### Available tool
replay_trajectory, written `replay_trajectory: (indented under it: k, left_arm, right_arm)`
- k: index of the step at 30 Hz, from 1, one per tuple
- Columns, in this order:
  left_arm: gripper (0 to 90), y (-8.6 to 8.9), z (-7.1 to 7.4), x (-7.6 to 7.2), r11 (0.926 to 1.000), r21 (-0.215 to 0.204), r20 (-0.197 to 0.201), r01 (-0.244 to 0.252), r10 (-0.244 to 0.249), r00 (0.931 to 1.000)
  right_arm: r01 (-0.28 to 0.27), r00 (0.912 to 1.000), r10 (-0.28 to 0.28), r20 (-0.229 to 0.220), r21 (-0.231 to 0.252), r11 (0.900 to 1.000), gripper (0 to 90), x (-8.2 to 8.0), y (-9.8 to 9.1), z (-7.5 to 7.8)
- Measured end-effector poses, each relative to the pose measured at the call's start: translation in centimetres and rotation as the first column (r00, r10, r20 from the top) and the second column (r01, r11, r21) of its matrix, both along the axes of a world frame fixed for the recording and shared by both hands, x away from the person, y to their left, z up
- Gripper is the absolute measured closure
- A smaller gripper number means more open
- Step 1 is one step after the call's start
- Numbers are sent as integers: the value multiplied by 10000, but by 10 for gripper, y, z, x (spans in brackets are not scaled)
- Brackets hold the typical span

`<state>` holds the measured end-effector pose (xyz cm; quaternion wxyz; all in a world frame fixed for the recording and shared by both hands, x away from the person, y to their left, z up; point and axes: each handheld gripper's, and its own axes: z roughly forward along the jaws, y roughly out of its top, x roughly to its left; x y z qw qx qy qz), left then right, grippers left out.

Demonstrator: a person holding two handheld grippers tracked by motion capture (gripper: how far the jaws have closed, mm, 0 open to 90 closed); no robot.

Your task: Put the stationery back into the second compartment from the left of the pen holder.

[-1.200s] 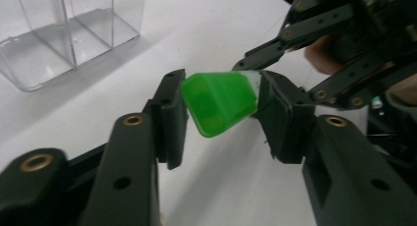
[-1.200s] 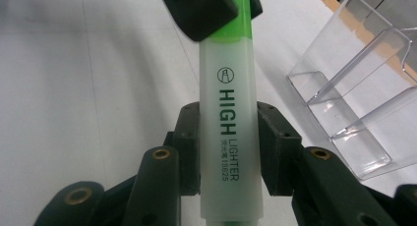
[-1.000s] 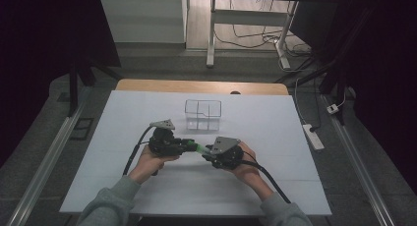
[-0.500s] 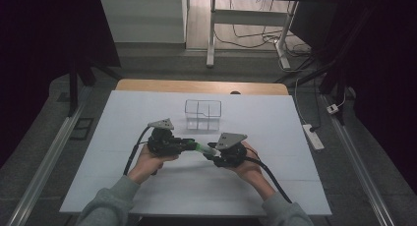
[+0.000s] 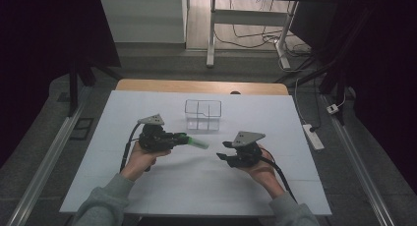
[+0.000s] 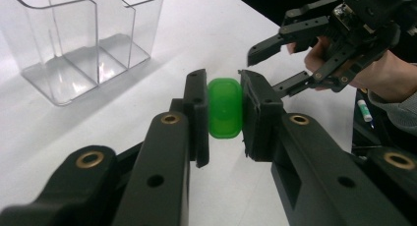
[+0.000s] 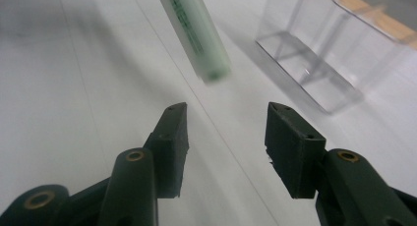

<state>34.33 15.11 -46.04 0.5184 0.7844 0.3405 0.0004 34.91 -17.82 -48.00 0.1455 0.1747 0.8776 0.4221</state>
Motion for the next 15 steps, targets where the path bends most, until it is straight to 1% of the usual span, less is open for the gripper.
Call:
replay_trajectory:
  k: [3,6,7,8,12,13,15]
  left_arm:
    - [744,3,2,0,10000,-20,29,-82,82,10000]
    - [744,5,3,1,9999,-36,43,-121,121,9999]
    - [744,6,4,1,9999,-29,56,-140,140,9999]
    - [744,7,6,1,9999,-47,88,-153,154,9998]
    - [744,10,12,0,9998,-108,256,-180,183,9995]
    - [744,11,14,1,9998,-120,286,-184,188,9994]
    - [744,12,18,3,9997,-120,348,-203,207,9992]
  right_arm:
    - [385,9992,-384,-91,61,9992,500,-1,-16,0]
    - [650,9978,-648,-122,193,9977,493,-2,-28,0]
    - [771,9970,-769,-131,141,9969,490,-3,-32,1]
    - [828,9965,-825,-137,214,9963,483,-3,-35,0]
    - [1190,9929,-1188,-117,196,9927,468,-7,-50,-2]
    - [1296,9915,-1292,-130,302,9911,464,-8,-55,-4]
    - [1452,9894,-1450,-112,266,9890,461,-10,-61,-5]
